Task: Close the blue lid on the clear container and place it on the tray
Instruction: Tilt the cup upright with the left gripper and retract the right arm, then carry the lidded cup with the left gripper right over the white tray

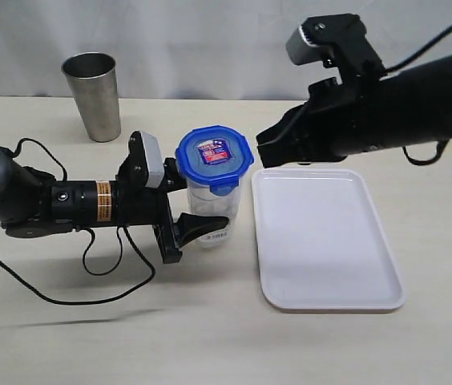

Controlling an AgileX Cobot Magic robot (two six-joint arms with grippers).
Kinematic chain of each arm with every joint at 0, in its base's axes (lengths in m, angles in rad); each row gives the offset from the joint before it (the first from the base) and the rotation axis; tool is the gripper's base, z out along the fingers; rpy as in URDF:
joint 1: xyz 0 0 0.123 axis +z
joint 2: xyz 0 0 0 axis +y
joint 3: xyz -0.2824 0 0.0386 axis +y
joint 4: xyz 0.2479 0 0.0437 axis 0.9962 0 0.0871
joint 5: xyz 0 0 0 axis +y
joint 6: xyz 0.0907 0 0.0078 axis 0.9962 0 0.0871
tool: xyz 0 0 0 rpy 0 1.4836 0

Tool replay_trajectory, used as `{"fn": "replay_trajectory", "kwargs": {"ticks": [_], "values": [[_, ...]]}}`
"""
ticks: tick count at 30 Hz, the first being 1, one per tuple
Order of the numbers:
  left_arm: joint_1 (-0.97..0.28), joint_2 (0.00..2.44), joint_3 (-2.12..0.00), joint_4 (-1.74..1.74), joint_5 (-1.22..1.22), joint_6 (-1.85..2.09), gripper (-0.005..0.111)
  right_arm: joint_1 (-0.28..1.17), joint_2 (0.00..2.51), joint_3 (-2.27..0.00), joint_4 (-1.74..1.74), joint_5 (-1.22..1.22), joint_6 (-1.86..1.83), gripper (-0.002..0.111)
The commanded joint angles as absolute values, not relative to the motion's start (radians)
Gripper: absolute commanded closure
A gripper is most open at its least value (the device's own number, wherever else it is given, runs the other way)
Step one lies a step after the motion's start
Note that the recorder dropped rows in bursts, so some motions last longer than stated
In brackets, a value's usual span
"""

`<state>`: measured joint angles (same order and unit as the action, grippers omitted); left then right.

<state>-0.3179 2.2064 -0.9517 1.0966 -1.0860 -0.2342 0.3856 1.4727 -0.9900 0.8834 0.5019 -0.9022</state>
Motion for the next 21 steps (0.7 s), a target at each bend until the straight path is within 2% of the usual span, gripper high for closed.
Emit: {"fn": "replay_trajectory", "kwargs": {"ticks": [1, 8, 13, 17, 21], "values": [[-0.324, 2.199, -0.956, 1.053, -1.104, -0.240, 0.107, 0.387, 1.339, -0.832, 1.131, 0.260, -1.186, 0.104], [-0.324, 2.199, -0.956, 0.988, -1.066, -0.240, 0.107, 0.387, 1.073, -0.616, 1.294, 0.109, -1.402, 0.104], [-0.324, 2.199, -0.956, 0.964, -1.083, -0.240, 0.107, 0.387, 0.853, -0.512, 1.304, 0.037, -1.402, 0.104], [-0.324, 2.197, -0.956, 0.893, -1.221, -0.237, 0.107, 0.387, 0.635, -0.420, 1.304, 0.000, -1.398, 0.104], [-0.326, 2.119, -0.956, 0.902, -1.221, -0.338, 0.107, 0.387, 0.459, -0.368, 1.300, -0.053, -1.306, 0.104]]}}
